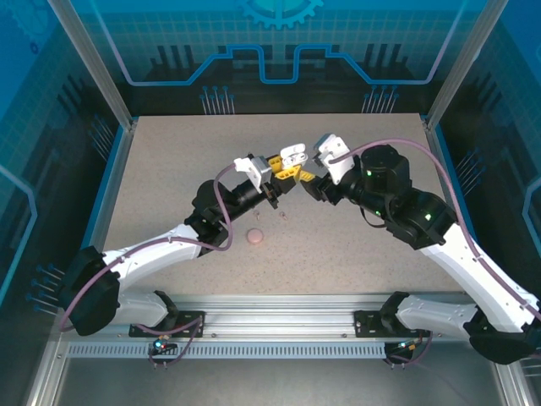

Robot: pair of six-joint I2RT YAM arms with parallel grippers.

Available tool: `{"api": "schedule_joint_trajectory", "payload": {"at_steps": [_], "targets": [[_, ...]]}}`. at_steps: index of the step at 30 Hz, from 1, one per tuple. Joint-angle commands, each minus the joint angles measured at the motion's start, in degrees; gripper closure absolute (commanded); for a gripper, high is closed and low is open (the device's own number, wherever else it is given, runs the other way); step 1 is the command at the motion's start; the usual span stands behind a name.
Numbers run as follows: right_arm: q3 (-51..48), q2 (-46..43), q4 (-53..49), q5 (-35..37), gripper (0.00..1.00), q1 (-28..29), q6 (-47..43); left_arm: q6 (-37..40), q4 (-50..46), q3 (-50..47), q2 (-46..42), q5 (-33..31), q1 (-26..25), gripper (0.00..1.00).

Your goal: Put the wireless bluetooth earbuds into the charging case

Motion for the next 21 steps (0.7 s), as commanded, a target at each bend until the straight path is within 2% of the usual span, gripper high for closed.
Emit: {"api": "schedule_joint_trajectory", "payload": {"at_steps": [1, 6, 11, 21], "targets": [[-0.6, -2.6, 0.8, -2.8, 0.36, -3.3, 4.5, -0.1, 3.1, 1.7, 0.3, -0.1, -0.3, 1.00], [0.9, -2.6, 0.8, -4.3, 0.35, -8.8, 10.4, 0.0, 3.4, 1.3, 0.2, -0.1, -0.4, 1.00], [6.9, 2.7, -3.1, -4.5, 0.36, -13.6, 17.1, -0.1, 3.4, 0.8, 0.1, -0.1, -0.4, 1.00], [26.3, 19.2, -16.6, -4.9, 0.38, -15.6, 26.9, -3.6, 4.8, -1.9, -0.2, 2.4, -0.2, 1.00]]}}
